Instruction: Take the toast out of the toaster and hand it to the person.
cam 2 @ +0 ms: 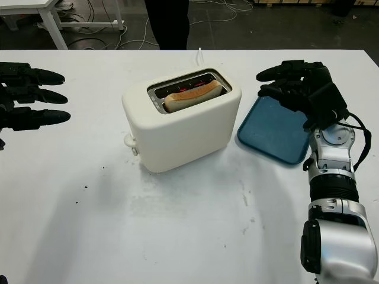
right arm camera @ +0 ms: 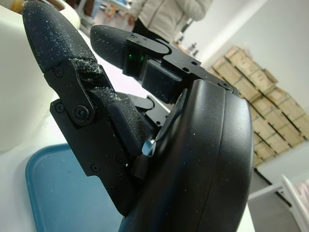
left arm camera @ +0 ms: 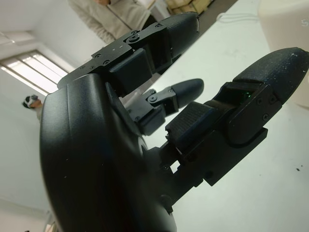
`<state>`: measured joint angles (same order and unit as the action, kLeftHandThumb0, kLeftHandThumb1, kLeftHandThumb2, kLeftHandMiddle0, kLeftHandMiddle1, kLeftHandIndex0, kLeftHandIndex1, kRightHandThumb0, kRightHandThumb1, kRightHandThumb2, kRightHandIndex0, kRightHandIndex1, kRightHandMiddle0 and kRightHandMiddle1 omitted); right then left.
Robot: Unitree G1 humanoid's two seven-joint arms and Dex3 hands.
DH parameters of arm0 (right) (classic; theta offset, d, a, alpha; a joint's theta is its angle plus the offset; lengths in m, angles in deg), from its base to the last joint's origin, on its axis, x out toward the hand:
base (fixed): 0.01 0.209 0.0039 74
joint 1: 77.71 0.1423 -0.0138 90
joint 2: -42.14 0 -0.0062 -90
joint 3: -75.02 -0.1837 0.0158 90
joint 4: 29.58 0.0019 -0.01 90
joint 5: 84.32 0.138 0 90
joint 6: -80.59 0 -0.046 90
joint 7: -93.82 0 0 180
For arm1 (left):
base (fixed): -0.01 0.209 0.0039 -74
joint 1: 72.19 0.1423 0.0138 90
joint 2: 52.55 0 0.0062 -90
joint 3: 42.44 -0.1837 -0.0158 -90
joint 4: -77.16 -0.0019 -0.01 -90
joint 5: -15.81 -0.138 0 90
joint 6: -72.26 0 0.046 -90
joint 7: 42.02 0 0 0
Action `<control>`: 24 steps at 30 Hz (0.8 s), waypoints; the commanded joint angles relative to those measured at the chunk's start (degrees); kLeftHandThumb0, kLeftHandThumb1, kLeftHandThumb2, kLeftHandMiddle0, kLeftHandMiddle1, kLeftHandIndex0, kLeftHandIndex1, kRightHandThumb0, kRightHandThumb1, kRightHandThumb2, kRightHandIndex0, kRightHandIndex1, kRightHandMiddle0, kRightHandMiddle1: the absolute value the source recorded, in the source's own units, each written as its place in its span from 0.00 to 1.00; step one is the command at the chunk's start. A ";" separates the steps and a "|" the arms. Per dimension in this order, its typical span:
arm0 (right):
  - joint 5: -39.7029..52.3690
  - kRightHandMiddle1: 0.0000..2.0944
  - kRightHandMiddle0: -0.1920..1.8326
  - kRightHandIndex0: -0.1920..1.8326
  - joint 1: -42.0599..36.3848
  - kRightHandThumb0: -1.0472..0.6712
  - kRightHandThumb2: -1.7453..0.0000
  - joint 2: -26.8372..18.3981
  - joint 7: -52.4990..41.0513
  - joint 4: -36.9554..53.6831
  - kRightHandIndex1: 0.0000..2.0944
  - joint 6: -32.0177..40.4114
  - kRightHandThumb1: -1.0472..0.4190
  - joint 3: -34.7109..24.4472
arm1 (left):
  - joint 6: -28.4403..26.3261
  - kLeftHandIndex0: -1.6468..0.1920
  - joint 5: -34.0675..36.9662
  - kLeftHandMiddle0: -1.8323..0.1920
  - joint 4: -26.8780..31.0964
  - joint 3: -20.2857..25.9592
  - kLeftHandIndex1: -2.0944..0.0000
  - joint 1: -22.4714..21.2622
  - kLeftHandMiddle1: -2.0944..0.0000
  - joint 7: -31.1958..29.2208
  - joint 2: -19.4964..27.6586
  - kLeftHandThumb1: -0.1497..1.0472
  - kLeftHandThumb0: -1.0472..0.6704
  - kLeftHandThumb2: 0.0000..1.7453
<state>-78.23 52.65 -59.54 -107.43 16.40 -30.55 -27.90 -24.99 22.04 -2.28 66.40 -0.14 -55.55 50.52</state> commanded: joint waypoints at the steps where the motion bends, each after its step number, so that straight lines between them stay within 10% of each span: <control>1: 0.57 0.17 0.68 0.59 0.33 0.00 1.00 -0.19 -0.31 -0.39 0.40 -1.65 0.17 -0.23 | 0.28 0.25 0.15 0.33 0.16 -0.01 0.89 0.72 0.77 0.31 -0.42 0.43 0.03 0.00; 24: 0.81 0.19 0.67 0.60 0.73 0.00 1.00 0.09 -0.71 -0.04 0.39 -0.71 0.17 -0.02 | -0.42 0.25 0.19 0.33 0.49 0.51 0.87 0.66 0.76 0.42 -0.37 0.42 0.03 0.00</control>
<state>-78.03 52.69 -59.54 -108.03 15.59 -31.08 -27.87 -25.25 22.16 -2.22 66.57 -0.14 -55.32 49.82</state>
